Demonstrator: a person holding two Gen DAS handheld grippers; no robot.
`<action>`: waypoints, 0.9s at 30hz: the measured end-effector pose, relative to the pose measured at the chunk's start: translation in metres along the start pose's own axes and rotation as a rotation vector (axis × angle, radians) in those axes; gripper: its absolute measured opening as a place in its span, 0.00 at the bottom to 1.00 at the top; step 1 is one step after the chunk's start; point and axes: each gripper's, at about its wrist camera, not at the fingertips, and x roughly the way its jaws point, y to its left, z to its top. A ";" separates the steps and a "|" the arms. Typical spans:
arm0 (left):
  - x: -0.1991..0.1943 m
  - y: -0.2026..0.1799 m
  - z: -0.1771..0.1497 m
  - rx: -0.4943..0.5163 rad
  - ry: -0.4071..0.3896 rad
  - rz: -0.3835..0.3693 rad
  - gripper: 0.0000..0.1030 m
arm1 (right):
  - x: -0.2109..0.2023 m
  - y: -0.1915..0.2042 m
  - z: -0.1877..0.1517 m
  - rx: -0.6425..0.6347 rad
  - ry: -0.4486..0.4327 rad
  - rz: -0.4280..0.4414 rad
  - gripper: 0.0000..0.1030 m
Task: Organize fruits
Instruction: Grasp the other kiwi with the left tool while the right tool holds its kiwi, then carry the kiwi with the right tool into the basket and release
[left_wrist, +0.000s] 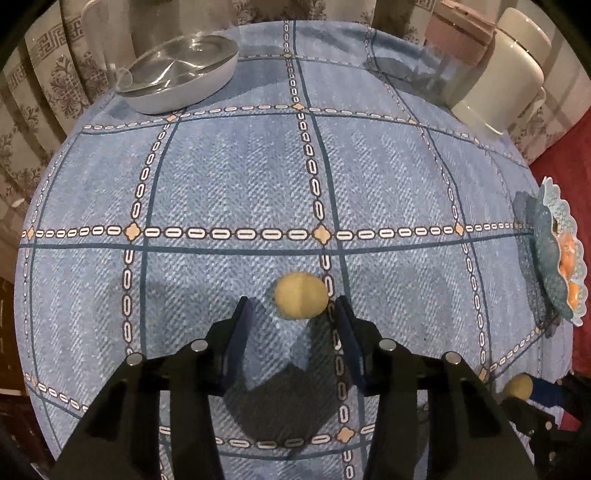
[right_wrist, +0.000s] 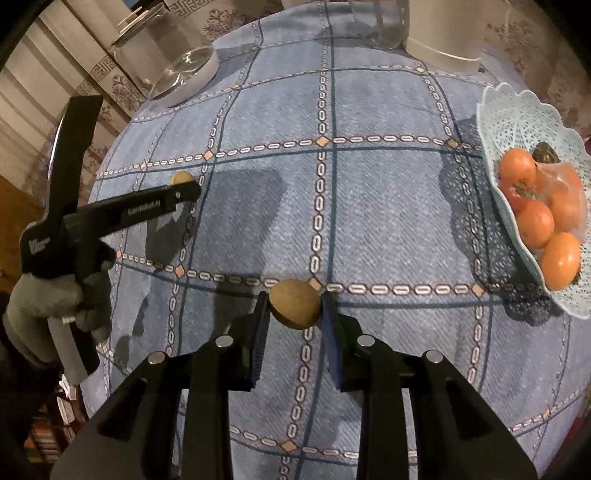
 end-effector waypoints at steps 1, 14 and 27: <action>0.001 -0.001 0.001 0.003 -0.002 0.005 0.40 | -0.002 -0.001 -0.002 0.001 0.000 0.000 0.28; -0.008 -0.009 0.001 -0.005 -0.009 0.008 0.28 | -0.029 -0.020 -0.016 0.015 -0.025 0.010 0.28; -0.063 -0.025 -0.022 -0.056 -0.067 0.001 0.28 | -0.053 -0.041 -0.020 -0.009 -0.049 0.042 0.28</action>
